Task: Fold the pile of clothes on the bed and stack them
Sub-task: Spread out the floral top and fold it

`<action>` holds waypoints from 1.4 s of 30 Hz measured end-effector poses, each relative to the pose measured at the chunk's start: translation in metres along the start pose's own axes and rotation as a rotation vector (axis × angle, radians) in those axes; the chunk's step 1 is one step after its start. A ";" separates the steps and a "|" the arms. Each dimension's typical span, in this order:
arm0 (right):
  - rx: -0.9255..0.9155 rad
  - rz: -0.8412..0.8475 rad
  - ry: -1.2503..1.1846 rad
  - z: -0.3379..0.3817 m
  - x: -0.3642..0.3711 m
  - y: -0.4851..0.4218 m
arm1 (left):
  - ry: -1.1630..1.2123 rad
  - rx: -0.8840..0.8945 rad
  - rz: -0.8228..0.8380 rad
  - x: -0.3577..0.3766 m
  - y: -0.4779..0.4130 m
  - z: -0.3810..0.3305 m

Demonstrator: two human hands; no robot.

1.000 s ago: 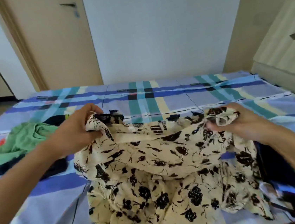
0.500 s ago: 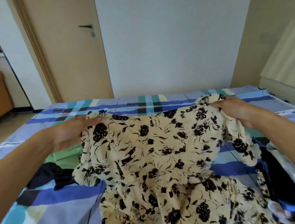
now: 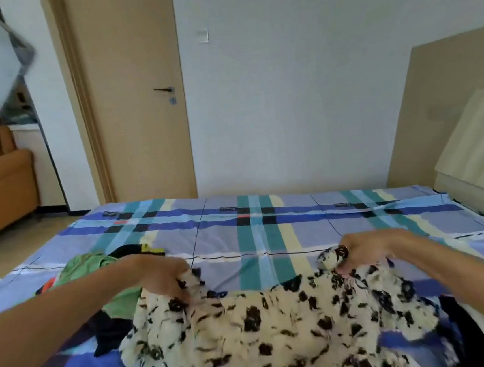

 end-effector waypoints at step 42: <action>-0.193 -0.412 -0.708 0.111 -0.178 0.113 | 0.773 -0.180 -0.662 -0.242 0.121 -0.021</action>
Point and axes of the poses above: each hand's wrist, its own y-axis away from the middle knuckle, its own x-axis out of the palm, z = x × y, the point moved 6 cm from there along -y, towards the middle knuckle, and after that the axes turned 11 degrees about -y, right-handed, at the moved point
